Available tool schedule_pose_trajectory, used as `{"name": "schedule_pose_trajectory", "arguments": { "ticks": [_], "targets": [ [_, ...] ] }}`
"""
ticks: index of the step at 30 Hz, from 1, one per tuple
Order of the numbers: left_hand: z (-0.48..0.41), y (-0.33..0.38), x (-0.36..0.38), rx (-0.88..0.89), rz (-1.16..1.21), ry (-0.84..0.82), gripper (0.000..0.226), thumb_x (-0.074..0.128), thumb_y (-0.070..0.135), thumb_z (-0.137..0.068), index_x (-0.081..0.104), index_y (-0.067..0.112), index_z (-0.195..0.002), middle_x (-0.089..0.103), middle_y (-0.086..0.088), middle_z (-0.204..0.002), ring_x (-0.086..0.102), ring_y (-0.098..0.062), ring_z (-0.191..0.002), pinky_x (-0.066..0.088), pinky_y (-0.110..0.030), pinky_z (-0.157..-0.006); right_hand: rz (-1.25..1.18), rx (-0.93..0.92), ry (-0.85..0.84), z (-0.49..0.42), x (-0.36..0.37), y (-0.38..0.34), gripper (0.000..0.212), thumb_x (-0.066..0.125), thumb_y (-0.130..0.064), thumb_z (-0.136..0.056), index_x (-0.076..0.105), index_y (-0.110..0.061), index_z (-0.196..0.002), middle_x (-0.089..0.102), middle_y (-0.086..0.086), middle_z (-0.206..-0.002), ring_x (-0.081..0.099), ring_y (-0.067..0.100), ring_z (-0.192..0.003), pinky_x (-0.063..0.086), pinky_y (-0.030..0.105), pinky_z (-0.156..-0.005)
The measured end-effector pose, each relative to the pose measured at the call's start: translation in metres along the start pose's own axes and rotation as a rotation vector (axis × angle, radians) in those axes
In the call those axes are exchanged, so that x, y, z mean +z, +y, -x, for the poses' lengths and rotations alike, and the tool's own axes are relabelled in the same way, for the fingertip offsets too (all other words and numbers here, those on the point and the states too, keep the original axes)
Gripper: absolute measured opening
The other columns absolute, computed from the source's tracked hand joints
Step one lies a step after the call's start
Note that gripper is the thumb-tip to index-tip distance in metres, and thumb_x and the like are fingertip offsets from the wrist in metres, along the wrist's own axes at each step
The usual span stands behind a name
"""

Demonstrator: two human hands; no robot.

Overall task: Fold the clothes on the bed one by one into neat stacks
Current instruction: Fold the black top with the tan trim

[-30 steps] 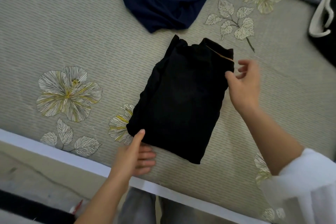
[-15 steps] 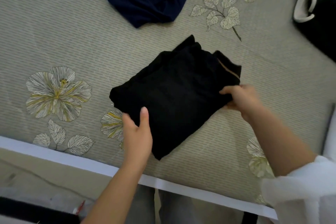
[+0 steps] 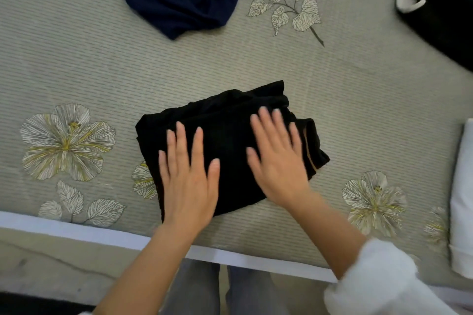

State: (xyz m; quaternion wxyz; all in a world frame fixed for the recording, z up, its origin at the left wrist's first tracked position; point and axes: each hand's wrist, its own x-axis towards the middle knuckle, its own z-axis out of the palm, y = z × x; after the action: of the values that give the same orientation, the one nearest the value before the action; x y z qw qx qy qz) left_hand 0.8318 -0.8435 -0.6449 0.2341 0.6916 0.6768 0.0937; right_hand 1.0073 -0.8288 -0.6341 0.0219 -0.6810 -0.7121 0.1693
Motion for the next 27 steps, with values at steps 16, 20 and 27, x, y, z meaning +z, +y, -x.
{"name": "schedule_pose_trajectory", "arguments": {
  "ticks": [16,20,27],
  "targets": [
    [-0.003,-0.047,-0.024,-0.59,0.316,0.013,0.068,0.062,0.024,-0.087,0.03,0.017,-0.146,0.025,-0.016,-0.15,0.025,-0.034,-0.137,0.021,-0.051,-0.11,-0.863,0.872,0.095,-0.026,-0.03,0.096,0.06,0.068,-0.049,-0.078,0.053,-0.017,-0.127,0.055,0.004,-0.13,0.054,0.017,-0.115,0.045,0.04,-0.1],
    [0.002,-0.054,-0.046,-0.874,0.79,-0.004,0.006,0.058,0.019,-0.089,0.059,0.016,-0.094,0.063,-0.004,-0.091,0.061,-0.023,-0.093,0.046,-0.046,-0.094,-0.876,0.934,-0.118,-0.014,-0.04,0.099,0.059,0.071,-0.062,-0.071,0.06,-0.017,-0.108,0.066,0.004,-0.109,0.063,0.015,-0.095,0.05,0.032,-0.078],
    [-0.006,-0.048,-0.057,-0.984,0.981,-0.31,0.019,0.065,0.024,-0.083,0.067,0.014,-0.1,0.071,-0.005,-0.099,0.065,-0.021,-0.094,0.051,-0.035,-0.077,-1.019,0.938,-0.31,-0.021,-0.049,0.052,0.073,0.082,-0.061,-0.057,0.065,-0.014,-0.111,0.07,0.002,-0.108,0.067,0.018,-0.096,0.055,0.035,-0.087]
  ]
}}
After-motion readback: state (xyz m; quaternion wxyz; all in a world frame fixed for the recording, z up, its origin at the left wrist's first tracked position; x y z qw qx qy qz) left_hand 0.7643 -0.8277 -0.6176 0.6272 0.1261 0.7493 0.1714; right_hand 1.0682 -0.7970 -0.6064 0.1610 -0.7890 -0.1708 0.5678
